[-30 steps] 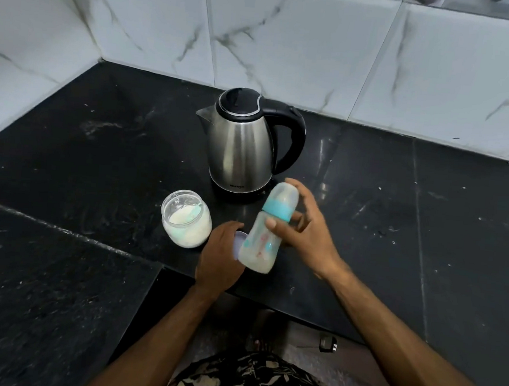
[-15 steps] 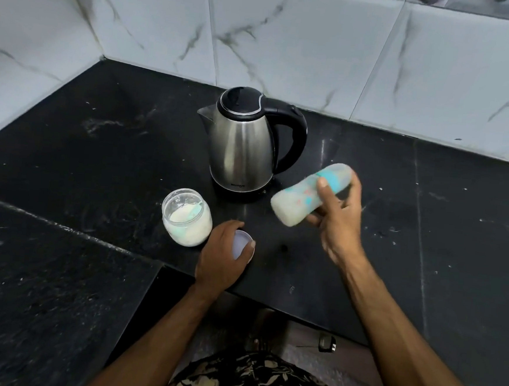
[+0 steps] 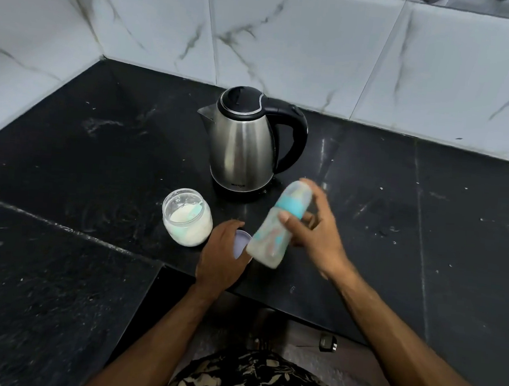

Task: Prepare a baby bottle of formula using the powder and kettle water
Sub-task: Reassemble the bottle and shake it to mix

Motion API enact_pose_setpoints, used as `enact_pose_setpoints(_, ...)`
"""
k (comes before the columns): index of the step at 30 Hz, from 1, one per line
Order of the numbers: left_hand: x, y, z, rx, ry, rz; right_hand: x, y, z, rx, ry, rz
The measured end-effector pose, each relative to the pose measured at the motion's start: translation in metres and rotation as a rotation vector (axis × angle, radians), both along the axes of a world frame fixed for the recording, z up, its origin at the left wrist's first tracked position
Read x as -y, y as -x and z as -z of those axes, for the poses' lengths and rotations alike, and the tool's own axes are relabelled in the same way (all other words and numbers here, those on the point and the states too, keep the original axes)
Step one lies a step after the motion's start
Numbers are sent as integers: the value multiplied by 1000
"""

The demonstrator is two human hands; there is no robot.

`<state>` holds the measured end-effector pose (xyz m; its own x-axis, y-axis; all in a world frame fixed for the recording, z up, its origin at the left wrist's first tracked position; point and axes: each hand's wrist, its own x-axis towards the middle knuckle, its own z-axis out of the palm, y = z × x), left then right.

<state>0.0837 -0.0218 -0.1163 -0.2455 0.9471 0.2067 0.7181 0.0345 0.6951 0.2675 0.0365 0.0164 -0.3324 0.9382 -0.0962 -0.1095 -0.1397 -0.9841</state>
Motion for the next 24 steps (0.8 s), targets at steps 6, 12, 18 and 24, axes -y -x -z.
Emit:
enact_pose_setpoints(6,5,-6,-14,30,-35,-45,-25,-6,-9,-171,39,354)
enact_pose_setpoints(12,-7,5,2,-13,70,38,9,10,0,13,-12,-109)
enact_pose_setpoints(18,3,-4,-9,12,-16,-29,-15,1,-5,-148,44,263)
enact_pose_setpoints(24,1,0,-4,0,12,-10,1,4,-4,-20,3,30)
